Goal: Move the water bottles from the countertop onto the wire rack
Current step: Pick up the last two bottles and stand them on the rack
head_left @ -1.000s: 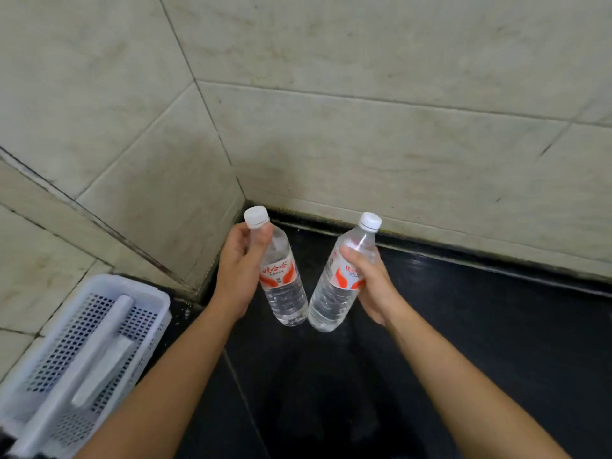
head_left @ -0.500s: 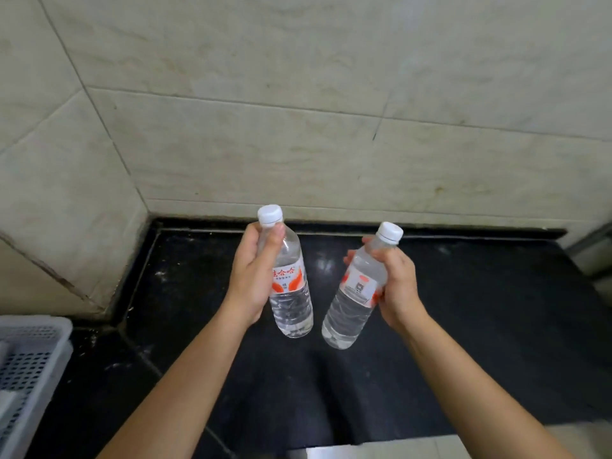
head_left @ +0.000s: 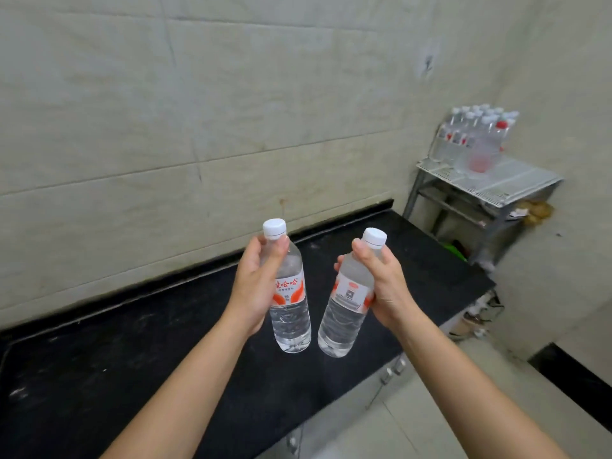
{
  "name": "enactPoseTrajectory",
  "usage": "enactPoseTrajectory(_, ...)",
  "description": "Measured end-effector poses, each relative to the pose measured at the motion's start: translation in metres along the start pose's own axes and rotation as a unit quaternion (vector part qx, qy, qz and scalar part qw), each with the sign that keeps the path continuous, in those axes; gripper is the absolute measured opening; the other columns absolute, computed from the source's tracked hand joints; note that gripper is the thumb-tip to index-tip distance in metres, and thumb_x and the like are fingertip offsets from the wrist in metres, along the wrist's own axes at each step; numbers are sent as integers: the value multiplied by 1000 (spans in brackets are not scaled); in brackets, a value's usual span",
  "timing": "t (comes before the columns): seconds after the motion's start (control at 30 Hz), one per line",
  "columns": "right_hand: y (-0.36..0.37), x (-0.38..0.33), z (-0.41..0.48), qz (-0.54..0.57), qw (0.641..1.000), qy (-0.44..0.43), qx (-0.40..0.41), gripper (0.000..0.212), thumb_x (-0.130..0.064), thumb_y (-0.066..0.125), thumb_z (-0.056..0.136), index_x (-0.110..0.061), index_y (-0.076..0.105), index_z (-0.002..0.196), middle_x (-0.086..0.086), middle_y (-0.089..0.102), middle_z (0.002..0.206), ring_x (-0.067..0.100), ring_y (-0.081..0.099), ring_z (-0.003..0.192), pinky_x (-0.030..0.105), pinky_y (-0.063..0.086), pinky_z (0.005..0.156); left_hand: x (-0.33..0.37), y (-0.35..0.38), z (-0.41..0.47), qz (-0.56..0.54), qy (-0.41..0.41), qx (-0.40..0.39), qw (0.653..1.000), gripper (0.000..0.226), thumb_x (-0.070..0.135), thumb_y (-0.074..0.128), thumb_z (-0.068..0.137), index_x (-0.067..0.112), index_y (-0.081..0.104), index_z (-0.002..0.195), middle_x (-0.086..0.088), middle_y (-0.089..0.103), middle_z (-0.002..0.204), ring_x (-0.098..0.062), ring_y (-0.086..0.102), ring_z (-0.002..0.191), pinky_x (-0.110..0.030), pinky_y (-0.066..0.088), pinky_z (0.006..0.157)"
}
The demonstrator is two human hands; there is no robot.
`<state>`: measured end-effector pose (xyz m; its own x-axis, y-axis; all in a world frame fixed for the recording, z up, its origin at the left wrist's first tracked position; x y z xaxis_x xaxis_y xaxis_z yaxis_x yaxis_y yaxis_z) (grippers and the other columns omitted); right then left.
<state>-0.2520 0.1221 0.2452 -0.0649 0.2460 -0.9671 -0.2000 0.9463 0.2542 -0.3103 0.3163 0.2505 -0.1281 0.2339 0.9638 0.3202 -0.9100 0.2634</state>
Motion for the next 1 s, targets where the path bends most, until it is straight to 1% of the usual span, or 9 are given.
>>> enactPoseTrajectory(0.17, -116, -41, -32, -5, 993, -70, 94, 28, -36, 85, 76, -16, 69, 88, 11, 72, 89, 37, 73, 99, 48, 59, 85, -20, 115, -23, 11, 3, -57, 998, 32, 42, 64, 88, 14, 60, 102, -2, 70, 93, -17, 69, 86, -32, 56, 76)
enactPoseTrajectory(0.27, -195, -62, -49, -88, 977, -116, 154, 32, -51, 80, 79, -20, 74, 81, 14, 74, 85, 23, 71, 86, 53, 58, 85, -42, 190, -43, 24, -9, -73, 997, 19, 37, 64, 92, 19, 61, 96, -2, 69, 92, -22, 68, 88, -41, 55, 81)
enactPoseTrajectory(0.37, -265, -90, -64, -193, 943, -187, 196, 38, -61, 67, 82, -24, 73, 86, 1, 73, 77, 6, 61, 72, 40, 53, 73, -58, 263, -61, 33, -6, -85, 996, 16, 34, 63, 95, 18, 62, 96, 0, 70, 88, -19, 68, 86, -37, 56, 79)
enactPoseTrajectory(0.47, -320, -110, -76, -246, 921, -220, 206, 43, -62, 57, 87, -20, 69, 87, -1, 70, 79, 11, 62, 73, 36, 50, 72, -69, 324, -72, 57, 2, -98, 994, 16, 33, 61, 97, 17, 61, 100, 2, 70, 88, -15, 69, 84, -31, 56, 74)
enactPoseTrajectory(0.53, -358, -119, -85, -248, 918, -216, 223, 46, -63, 61, 85, -17, 66, 86, -1, 67, 78, 12, 62, 71, 37, 50, 69, -77, 362, -79, 74, 0, -114, 991, 20, 34, 61, 97, 15, 61, 102, -1, 69, 92, -16, 68, 86, -31, 56, 75)
enactPoseTrajectory(0.6, -394, -129, -89, -222, 918, -213, 250, 45, -60, 75, 76, -16, 66, 80, -7, 67, 71, 5, 58, 65, 33, 50, 65, -82, 398, -82, 87, 2, -136, 987, 24, 36, 61, 97, 13, 61, 105, -3, 69, 95, -16, 68, 89, -30, 55, 77)
enactPoseTrajectory(0.67, -427, -137, -85, -218, 915, -207, 271, 41, -55, 87, 67, -21, 68, 80, -11, 73, 74, 2, 64, 68, 32, 56, 70, -84, 430, -77, 90, 10, -153, 984, 26, 35, 60, 97, 11, 62, 107, -2, 70, 96, -14, 68, 89, -26, 55, 76)
enactPoseTrajectory(0.83, -491, -145, -56, -218, 897, -207, 324, 36, -51, 89, 67, -28, 67, 85, -7, 77, 83, 17, 73, 81, 44, 60, 76, -96, 496, -49, 74, 24, -184, 980, 24, 29, 59, 98, 8, 61, 109, -1, 71, 94, -11, 69, 85, -22, 56, 72)
enactPoseTrajectory(1.0, -532, -166, -6, -297, 860, -259, 324, 24, -35, 91, 71, -29, 75, 87, -12, 63, 86, 1, 61, 79, 16, 48, 73, -119, 551, 6, 43, 22, -215, 975, 19, 33, 61, 95, 16, 64, 103, 0, 72, 95, -14, 70, 89, -27, 56, 77)
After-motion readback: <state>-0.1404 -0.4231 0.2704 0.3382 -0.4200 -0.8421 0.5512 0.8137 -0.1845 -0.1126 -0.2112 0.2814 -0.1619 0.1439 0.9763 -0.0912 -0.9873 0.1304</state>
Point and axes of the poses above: each hand's wrist, its own z-axis towards the middle knuckle, its own y-axis out of the palm, x = y × z, the point moved 4 cm from there along z, towards the middle knuckle
